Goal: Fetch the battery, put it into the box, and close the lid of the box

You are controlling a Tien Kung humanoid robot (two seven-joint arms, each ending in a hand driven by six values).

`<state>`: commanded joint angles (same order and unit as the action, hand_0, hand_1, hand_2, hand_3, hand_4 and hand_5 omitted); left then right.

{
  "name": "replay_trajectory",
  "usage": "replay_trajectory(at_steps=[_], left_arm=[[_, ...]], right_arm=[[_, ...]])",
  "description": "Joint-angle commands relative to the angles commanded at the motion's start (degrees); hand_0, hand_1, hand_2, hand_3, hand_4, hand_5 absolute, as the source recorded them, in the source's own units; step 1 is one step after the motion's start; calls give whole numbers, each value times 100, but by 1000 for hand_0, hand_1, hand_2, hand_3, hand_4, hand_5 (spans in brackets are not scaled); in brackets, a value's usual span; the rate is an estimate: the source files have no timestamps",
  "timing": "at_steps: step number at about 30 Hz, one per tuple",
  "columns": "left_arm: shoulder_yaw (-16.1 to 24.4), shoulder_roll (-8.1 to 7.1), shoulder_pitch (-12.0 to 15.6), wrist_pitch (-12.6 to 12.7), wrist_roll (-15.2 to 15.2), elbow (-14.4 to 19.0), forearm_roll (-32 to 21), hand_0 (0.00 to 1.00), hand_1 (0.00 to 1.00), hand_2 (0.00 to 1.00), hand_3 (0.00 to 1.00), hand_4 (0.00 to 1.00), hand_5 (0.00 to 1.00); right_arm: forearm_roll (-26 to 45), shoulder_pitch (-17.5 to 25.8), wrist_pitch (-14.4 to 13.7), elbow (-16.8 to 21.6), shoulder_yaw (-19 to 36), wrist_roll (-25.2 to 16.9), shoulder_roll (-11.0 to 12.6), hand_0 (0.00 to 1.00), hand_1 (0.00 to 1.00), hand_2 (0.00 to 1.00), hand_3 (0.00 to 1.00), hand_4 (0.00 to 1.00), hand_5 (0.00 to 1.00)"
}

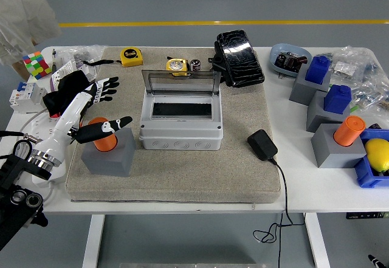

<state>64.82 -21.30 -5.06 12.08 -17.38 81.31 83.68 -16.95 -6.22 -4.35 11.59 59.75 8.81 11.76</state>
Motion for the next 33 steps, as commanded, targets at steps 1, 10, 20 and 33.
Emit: replay_trajectory(at_steps=[1, 10, 20, 33], left_arm=[[2, 1, 6, 4, -6, 1, -2, 760, 906, 998, 998, 998, 515], [-141, -1, 120, 172, -252, -31, -20, 762, 918, 998, 996, 998, 488], [-324, 71, 212, 727, -1189, -386, -549, 631, 731, 835, 829, 998, 168], [-463, 116, 176, 769, -1580, -733, -1103, 557, 646, 704, 719, 998, 78]], right_arm=[[-1, 3, 3, -1, -4, 6, 5, 639, 672, 668, 550, 986, 396], [-24, 60, 23, 27, 36, 30, 38, 639, 672, 668, 550, 987, 397], [-60, 95, -17, 78, 91, -21, -3, 639, 671, 669, 549, 988, 395], [-67, 78, -26, 90, 106, -24, -27, 640, 671, 669, 549, 988, 392]])
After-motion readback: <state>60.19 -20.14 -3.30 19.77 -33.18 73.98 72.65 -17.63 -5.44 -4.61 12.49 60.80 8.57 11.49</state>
